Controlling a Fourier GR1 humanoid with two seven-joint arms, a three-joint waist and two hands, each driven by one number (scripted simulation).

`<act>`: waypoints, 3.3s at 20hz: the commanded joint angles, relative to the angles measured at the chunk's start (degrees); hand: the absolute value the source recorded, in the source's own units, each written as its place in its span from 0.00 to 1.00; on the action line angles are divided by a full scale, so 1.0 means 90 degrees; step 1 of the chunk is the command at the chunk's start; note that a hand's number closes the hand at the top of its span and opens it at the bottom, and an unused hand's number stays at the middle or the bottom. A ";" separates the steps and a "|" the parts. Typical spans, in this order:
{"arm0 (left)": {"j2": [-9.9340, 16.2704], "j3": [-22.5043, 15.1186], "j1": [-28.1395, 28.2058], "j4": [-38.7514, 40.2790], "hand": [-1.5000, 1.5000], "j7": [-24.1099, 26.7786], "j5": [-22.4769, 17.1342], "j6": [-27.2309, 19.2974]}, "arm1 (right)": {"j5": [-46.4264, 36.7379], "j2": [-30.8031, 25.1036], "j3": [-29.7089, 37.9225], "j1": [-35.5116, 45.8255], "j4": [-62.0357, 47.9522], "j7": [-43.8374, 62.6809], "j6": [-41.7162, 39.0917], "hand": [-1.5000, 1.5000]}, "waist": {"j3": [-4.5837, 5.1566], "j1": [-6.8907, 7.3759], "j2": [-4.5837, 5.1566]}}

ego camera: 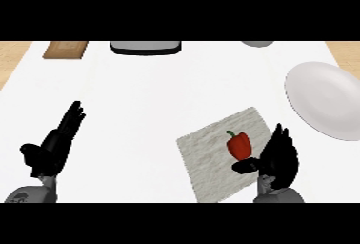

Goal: Pick the bell pepper from the placemat and place it in the plate

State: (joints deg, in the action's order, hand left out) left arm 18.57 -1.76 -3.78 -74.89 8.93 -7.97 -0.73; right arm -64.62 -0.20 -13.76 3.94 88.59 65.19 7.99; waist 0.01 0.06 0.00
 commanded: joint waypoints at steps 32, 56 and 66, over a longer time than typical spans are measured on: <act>-0.0293 0.0408 0.0410 -0.0303 0.50 -0.0105 0.0307 0.0013 | 0.4362 -0.4902 0.4003 -0.1595 -0.1081 -0.7661 -0.0168 1.00 | -0.0043 -0.0390 -0.0062; -0.0421 0.0462 -0.0168 -0.0075 0.50 -0.0183 0.0518 0.0465 | 0.4844 -0.6108 0.4501 0.1245 -0.3944 -0.9511 -0.1183 1.00 | -0.0002 0.0105 0.0020; -0.0296 0.0820 -0.0351 0.0451 0.50 0.0141 0.0493 0.0660 | 0.4124 -0.4812 0.3510 0.2722 -0.4732 -0.9249 -0.0390 1.00 | 0.0000 0.0075 0.0029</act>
State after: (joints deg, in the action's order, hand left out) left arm 14.17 2.94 -4.73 -76.06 6.99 -2.64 3.02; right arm -25.08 -47.64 20.97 24.25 47.61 -19.59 1.71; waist -0.01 0.95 0.19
